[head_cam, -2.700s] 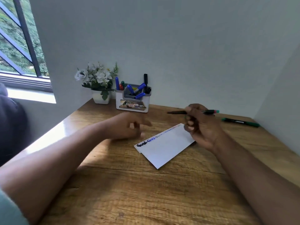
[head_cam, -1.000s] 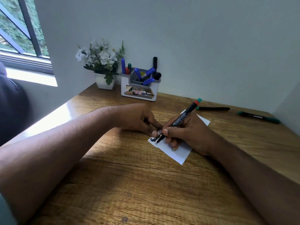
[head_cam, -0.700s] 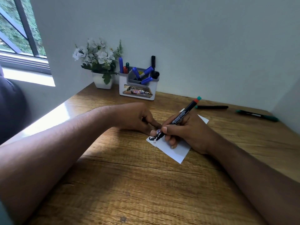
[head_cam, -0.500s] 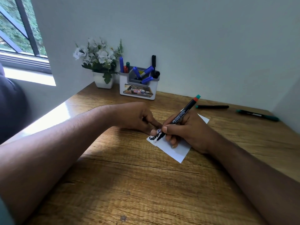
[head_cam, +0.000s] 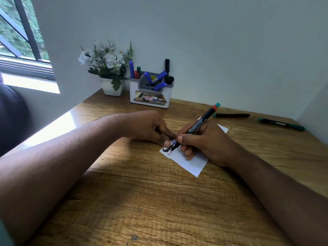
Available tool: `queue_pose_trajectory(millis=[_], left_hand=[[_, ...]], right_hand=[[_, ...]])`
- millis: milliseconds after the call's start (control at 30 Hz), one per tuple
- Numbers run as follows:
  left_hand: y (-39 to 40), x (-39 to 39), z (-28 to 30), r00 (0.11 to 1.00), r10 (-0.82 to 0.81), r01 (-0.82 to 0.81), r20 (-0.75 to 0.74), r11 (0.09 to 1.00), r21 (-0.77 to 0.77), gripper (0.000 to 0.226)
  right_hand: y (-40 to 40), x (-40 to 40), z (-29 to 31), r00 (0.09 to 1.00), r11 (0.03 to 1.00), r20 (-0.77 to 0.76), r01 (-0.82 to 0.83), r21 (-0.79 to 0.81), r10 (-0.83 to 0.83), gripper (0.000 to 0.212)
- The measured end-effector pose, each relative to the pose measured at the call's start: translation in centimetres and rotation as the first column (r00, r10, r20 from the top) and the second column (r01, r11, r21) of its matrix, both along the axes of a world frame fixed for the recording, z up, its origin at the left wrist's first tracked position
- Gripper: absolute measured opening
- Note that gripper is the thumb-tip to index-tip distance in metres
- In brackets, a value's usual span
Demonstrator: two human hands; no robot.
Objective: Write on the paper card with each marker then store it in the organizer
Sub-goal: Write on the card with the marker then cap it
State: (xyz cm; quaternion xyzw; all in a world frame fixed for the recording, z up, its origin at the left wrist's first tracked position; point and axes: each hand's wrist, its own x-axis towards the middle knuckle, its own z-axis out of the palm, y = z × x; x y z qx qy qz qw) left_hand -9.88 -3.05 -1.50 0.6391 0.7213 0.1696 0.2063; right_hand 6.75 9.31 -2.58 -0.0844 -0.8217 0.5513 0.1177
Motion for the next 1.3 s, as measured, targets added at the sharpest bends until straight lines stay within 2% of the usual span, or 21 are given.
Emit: queue_pose_trajectory(millis=[167,367,533,700,900,1300], left_hand=[[-0.07,0.05,0.03,1.0,0.008,-0.008,0.025,1.0,-0.001,0.026],[-0.05,-0.01,-0.01,1.0,0.001,-0.001,0.019,1.0,0.005,0.025],[0.01,-0.21,-0.2,1.0,0.007,-0.007,0.009,1.0,-0.008,0.032],[0.05,-0.2,-0.16,1.0,0.001,-0.001,-0.01,1.0,-0.002,0.036],[0.03,-0.12,-0.08,1.0,-0.005,0.004,-0.019,1.0,-0.014,0.038],[-0.17,0.23,0.09,0.999,0.043,-0.043,0.007,0.999,-0.015,0.038]], right_hand=[[0.03,0.04,0.04,1.0,0.999,0.001,0.024,-0.034,-0.024,0.016],[0.01,-0.06,-0.06,1.0,1.0,0.003,0.026,-0.014,-0.026,0.012],[0.18,-0.12,-0.21,0.999,0.998,0.001,0.054,-0.014,-0.054,0.014],[-0.08,0.11,-0.33,0.999,0.999,-0.005,-0.041,0.023,0.041,0.008],[0.19,-0.08,-0.29,0.996,0.996,-0.029,0.089,-0.011,-0.089,0.012],[0.29,-0.1,-0.46,0.998,0.999,-0.052,0.035,-0.032,-0.037,0.009]])
